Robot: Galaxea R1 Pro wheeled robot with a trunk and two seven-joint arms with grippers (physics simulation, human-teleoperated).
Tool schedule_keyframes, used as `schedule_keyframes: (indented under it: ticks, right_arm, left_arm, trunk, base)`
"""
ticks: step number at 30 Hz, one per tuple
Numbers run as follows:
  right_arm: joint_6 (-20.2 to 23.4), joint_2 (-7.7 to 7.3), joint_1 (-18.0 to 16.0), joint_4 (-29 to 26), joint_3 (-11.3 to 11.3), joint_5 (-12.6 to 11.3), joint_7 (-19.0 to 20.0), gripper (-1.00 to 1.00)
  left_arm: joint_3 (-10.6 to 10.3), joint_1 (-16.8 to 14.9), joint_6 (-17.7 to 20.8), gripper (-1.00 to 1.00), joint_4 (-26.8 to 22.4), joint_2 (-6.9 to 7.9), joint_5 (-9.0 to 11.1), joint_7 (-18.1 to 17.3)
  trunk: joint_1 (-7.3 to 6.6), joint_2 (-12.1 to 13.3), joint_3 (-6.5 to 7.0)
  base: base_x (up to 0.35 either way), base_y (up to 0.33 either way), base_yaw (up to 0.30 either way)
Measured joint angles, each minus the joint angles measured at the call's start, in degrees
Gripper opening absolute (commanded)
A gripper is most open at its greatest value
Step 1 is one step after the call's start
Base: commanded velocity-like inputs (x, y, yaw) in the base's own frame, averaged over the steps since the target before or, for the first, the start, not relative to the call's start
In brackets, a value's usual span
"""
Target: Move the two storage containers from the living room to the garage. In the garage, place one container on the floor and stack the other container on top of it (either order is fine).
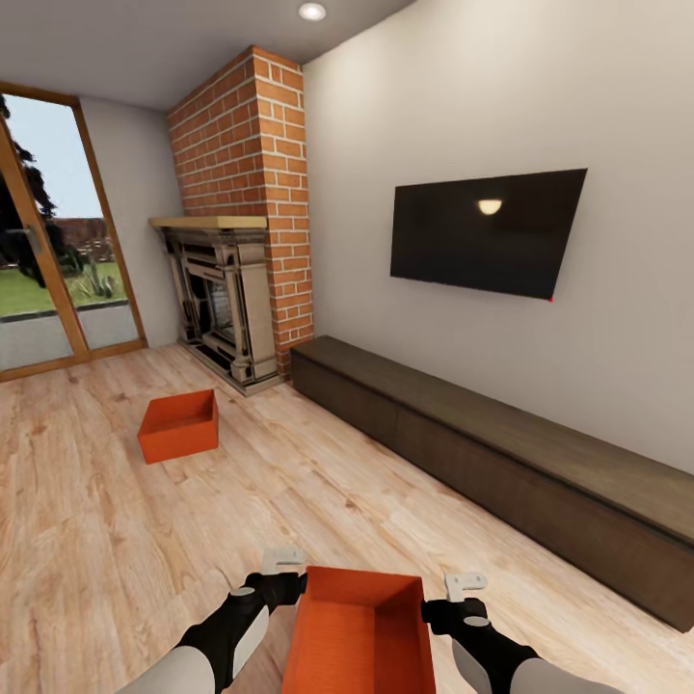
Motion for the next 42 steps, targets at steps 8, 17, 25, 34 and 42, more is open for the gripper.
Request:
schedule_keyframes:
  ticks: [8,17,25,34,42]
  right_arm:
    - [-0.1,0.10,0.0,0.0,0.0,0.0,-0.6,1.00]
    - [-0.1,0.25,0.0,0.0,-0.1,0.1,-0.7,1.00]
    - [-0.1,0.27,0.0,0.0,0.0,0.1,-0.7,1.00]
    - [-0.1,0.27,0.0,0.0,-0.1,0.0,-0.7,1.00]
    - [-0.2,0.27,0.0,0.0,-0.1,0.1,-0.7,1.00]
  left_arm:
    - [-0.1,0.0,0.0,1.00,0.5,-0.07,0.0,0.0]
    - [0.0,0.0,-0.2,1.00,2.5,-0.29,-4.3,0.1]
    - [0.0,0.0,-0.4,1.00,2.5,-0.28,-4.7,0.1]
    - [0.0,0.0,-0.6,1.00,2.5,-0.26,-4.7,0.1]
    - [0.0,0.0,-0.7,1.00,2.5,-0.18,-4.7,0.1]
  trunk:
    - [1.76,-3.2,-1.44]
    - [3.74,-6.8,-3.05]
    - [5.49,-10.0,-4.84]
    - [7.47,-13.6,-7.25]
    - [9.23,-16.8,-9.41]
  base:
    - [0.000,0.000,0.000]
    - [0.000,0.000,0.000]
    - [0.000,0.000,0.000]
    - [0.000,0.000,0.000]
    - [0.000,0.000,0.000]
